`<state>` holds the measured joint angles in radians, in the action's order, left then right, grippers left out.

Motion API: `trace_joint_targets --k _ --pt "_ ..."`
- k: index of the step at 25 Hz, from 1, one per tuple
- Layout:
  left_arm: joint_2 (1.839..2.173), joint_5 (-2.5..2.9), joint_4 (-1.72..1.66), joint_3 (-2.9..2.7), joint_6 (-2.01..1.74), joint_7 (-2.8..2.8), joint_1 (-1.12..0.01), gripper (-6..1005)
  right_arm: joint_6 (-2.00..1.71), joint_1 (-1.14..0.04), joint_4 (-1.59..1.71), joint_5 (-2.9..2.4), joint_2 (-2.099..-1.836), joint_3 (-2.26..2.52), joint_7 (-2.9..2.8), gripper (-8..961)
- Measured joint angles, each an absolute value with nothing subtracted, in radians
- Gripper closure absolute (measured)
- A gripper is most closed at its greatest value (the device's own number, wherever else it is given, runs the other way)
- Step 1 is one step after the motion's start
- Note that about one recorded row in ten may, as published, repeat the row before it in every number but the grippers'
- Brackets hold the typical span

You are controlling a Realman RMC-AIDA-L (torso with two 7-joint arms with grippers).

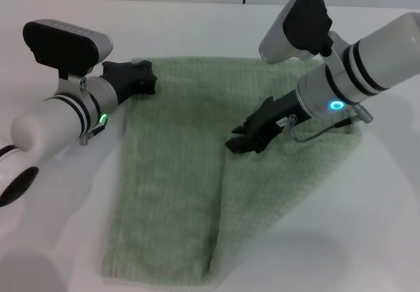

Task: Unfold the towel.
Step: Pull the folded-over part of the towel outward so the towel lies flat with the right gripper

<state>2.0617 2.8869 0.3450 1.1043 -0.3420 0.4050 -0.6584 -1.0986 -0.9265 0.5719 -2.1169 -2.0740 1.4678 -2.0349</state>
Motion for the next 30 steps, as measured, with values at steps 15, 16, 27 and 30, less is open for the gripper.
trace_joint_targets --k 15,16,27,30 --pt "2.060 2.887 0.347 1.105 -0.342 0.405 -0.655 1001 -1.095 -0.883 0.654 -2.114 -2.077 1.494 -2.036 871" --pt "2.060 2.887 0.346 1.106 -0.342 0.405 -0.655 1001 -1.096 -0.878 0.663 -2.115 -2.077 1.495 -2.036 883" --pt "2.060 2.887 0.346 1.107 -0.342 0.405 -0.657 999 -1.111 -0.863 0.700 -2.117 -2.076 1.494 -2.041 933" --pt "2.059 2.887 0.347 1.109 -0.342 0.405 -0.658 999 -1.136 -0.833 0.760 -2.121 -2.074 1.489 -2.055 933"
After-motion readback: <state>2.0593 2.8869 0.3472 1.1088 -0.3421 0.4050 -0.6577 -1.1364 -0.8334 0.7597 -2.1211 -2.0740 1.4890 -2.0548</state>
